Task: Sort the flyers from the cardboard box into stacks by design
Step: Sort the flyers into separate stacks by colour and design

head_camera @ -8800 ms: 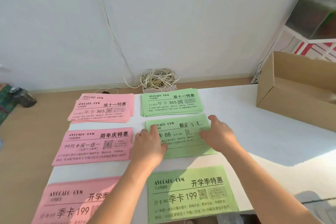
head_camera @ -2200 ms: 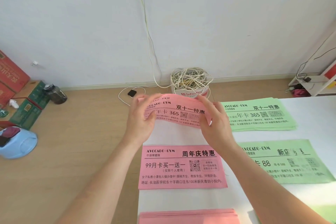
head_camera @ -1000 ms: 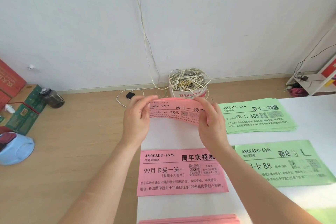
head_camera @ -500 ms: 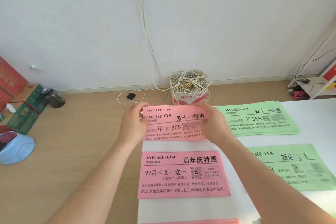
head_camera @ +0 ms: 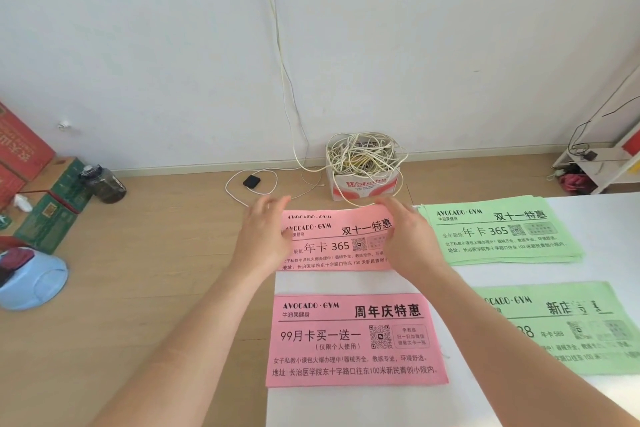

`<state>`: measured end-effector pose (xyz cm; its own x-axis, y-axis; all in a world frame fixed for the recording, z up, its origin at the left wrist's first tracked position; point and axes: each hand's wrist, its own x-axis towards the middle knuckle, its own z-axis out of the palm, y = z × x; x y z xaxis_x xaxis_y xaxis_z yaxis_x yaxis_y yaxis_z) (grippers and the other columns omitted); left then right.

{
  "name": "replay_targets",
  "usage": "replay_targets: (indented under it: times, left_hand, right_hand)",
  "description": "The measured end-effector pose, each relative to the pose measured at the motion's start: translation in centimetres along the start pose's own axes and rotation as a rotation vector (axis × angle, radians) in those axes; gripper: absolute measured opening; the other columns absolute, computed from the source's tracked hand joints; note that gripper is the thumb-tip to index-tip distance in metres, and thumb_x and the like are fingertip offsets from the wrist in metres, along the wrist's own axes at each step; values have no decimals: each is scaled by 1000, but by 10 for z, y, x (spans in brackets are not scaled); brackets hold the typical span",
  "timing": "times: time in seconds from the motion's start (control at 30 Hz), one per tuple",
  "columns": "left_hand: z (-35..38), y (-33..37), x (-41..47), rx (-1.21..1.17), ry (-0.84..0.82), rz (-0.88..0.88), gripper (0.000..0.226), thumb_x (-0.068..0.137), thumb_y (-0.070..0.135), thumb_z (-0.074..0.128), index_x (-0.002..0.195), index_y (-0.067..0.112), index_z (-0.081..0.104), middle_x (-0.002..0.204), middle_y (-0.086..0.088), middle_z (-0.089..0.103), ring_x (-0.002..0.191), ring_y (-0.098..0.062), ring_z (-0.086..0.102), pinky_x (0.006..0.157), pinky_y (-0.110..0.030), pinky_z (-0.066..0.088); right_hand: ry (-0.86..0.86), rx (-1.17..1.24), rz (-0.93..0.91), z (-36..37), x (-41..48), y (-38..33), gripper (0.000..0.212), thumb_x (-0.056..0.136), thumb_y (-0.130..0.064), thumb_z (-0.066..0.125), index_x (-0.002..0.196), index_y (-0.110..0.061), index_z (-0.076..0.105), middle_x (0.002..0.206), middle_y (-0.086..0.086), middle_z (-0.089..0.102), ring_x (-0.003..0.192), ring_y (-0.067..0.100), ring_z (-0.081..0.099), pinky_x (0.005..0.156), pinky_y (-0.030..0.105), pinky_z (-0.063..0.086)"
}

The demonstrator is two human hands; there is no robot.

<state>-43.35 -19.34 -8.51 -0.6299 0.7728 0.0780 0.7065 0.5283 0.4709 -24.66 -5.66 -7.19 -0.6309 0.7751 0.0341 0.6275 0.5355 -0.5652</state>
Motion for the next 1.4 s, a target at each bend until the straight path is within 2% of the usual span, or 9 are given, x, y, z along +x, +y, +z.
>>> replay_targets:
  times: [0.13,0.23,0.37,0.43,0.57,0.63,1.07,1.3,1.4]
  left_hand:
    - [-7,16,6,272,-409,232,101,66,64,70,148,36,17,159,0,4,145,-23,0,116,-51,9]
    - [-8,24,9,366,-548,271,111,62,69,70,149,37,7,158,0,2,145,-22,-5,116,-54,1]
    - [-11,29,13,375,-572,292,107,66,66,69,149,34,10,155,-2,12,144,-22,5,117,-45,0]
    - [-11,30,12,376,-564,296,106,66,66,69,149,34,11,154,-2,13,143,-23,5,117,-43,1]
    - [-12,31,10,401,-563,308,108,66,68,67,149,32,9,155,-1,9,143,-23,3,117,-43,0]
    - [-12,31,8,417,-554,316,109,66,70,66,149,31,9,156,-1,7,144,-23,2,117,-43,-1]
    - [-13,30,5,402,-550,318,101,66,65,68,146,36,13,151,-2,14,141,-24,8,116,-47,6]
    - [-17,32,4,405,-608,297,98,66,53,70,145,38,15,152,0,10,142,-21,2,115,-55,5]
    - [-19,35,5,406,-606,302,95,66,49,71,144,38,18,150,2,12,142,-19,3,114,-56,-3]
  right_hand:
    - [-52,-124,17,0,2,-2,69,79,5,45,139,-28,38,103,8,57,94,29,57,71,35,46]
    - [-66,-182,40,0,1,-3,67,80,3,46,140,-27,34,104,9,53,98,29,54,72,34,42]
    - [-31,-256,43,-2,-2,-4,66,82,-2,49,141,-24,31,127,12,45,114,29,42,88,36,42]
    - [-24,-277,6,-6,-5,-3,63,85,-13,52,142,-25,29,139,12,37,122,30,37,94,39,42]
    - [-193,-286,-118,-14,-16,1,73,83,-47,63,145,-32,26,147,4,31,132,26,30,105,41,37]
    - [-269,-332,-156,-15,-21,4,81,78,-55,66,145,-36,24,149,2,27,136,25,26,107,42,36]
    - [-296,-349,-197,-19,-28,4,67,85,-47,63,142,-28,35,142,3,36,131,24,32,104,34,35]
    - [-327,-347,-252,-26,-27,12,59,89,-38,63,142,-31,38,145,3,33,132,23,32,108,34,31]
    - [-322,-324,-255,-28,-26,16,57,89,-36,63,141,-32,41,145,2,34,131,22,34,107,35,34]
